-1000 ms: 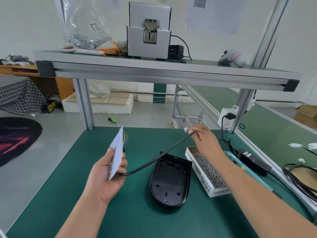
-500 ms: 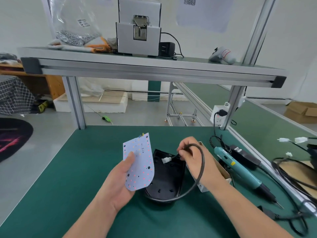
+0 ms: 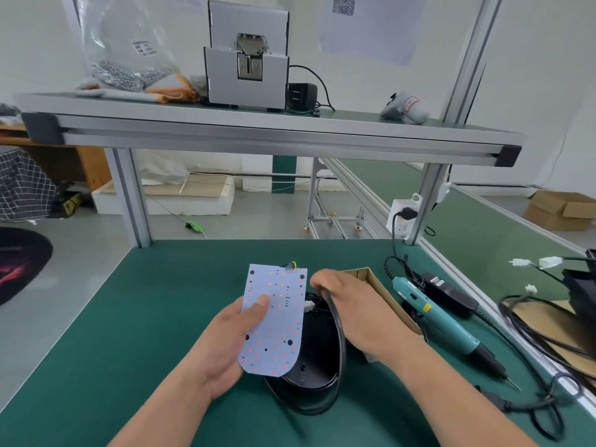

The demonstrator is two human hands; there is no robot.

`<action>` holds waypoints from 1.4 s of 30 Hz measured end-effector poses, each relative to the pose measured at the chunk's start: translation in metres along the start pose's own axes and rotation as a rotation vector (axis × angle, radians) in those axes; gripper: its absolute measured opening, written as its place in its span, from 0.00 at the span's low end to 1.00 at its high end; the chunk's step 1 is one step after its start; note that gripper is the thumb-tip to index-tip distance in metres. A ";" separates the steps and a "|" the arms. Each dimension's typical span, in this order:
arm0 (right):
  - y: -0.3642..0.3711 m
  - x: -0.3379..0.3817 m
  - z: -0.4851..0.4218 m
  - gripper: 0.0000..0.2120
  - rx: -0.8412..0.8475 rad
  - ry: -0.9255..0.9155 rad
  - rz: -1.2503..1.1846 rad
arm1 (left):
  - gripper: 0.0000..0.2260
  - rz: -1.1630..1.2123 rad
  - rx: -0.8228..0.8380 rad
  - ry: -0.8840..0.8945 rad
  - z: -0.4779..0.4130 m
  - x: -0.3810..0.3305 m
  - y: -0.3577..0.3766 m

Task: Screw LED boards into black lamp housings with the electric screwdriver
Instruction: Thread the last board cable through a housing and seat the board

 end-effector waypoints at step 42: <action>0.037 -0.007 -0.009 0.05 -0.136 0.247 -0.257 | 0.23 0.059 0.033 0.000 -0.002 0.004 0.001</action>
Point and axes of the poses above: each hand's wrist, its own z-axis away from the middle knuckle, its own y-axis out of the palm, x = y × z, the point moved 9 cm from there along -z, towards the middle knuckle, and after that the axes turned 6 degrees about y, right-handed, at the moved point
